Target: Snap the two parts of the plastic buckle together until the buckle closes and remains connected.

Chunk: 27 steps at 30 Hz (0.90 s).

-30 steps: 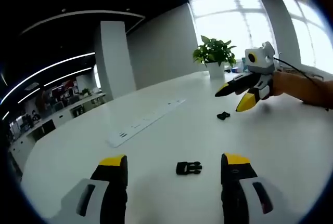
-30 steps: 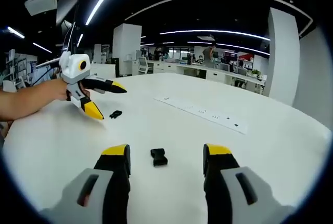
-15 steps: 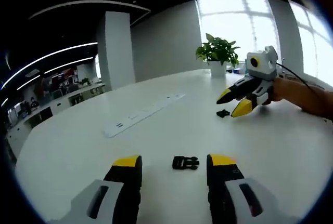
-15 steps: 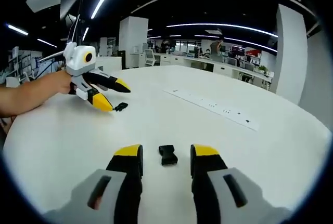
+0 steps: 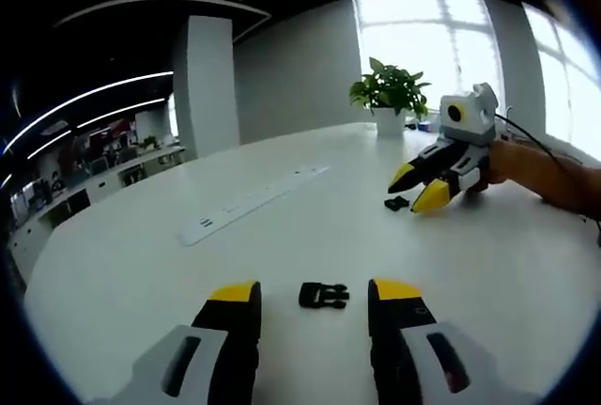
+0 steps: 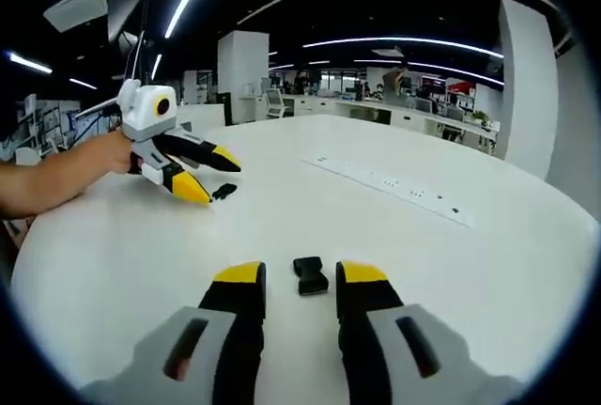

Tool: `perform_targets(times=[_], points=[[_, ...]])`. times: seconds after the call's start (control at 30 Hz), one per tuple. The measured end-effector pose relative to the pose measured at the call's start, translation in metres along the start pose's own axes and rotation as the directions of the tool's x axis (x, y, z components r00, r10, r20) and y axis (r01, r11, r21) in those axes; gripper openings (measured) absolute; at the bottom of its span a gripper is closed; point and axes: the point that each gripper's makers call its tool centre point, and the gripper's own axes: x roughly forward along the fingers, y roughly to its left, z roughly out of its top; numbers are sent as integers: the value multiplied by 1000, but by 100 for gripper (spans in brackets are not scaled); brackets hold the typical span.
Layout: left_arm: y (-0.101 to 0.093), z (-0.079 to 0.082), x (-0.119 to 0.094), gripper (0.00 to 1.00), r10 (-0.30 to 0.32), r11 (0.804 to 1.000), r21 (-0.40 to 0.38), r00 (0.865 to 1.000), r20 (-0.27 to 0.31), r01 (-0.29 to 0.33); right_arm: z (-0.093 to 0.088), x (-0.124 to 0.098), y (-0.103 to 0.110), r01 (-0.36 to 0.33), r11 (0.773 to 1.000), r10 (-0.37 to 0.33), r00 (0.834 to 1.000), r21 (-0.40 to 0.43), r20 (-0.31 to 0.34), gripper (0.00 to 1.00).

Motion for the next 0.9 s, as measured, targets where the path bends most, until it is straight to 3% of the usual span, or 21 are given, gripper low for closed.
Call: perform_targets(times=[0.2,0.3,0.4,0.5,0.73,0.9], points=[[-3,0,1,36,-13,1000,-11,1000,-2,13,2,1,-2,1,1000,-1,1000,11,0,27],[-9,3,0,36,-37,999,-26,999,12,37,2,1,-3,4,1000,-4,1000,20,-2,34],[-10,5,0,36,-41,998,-39,999,19,41,0,0,0,3,1000,-3,1000,14,-6,30],[-7,-4,1,30,-15,1000,-11,1000,-27,14,-2,-3,3,9,1000,-9,1000,15,-9,28],[-7,1,1,22,-36,999,-25,999,-21,35,-5,-2,3,-2,1000,2,1000,3,-24,22],[-6,0,4,22,-36,999,-33,999,-23,35,-7,0,2,-11,1000,11,999,2,-34,20]])
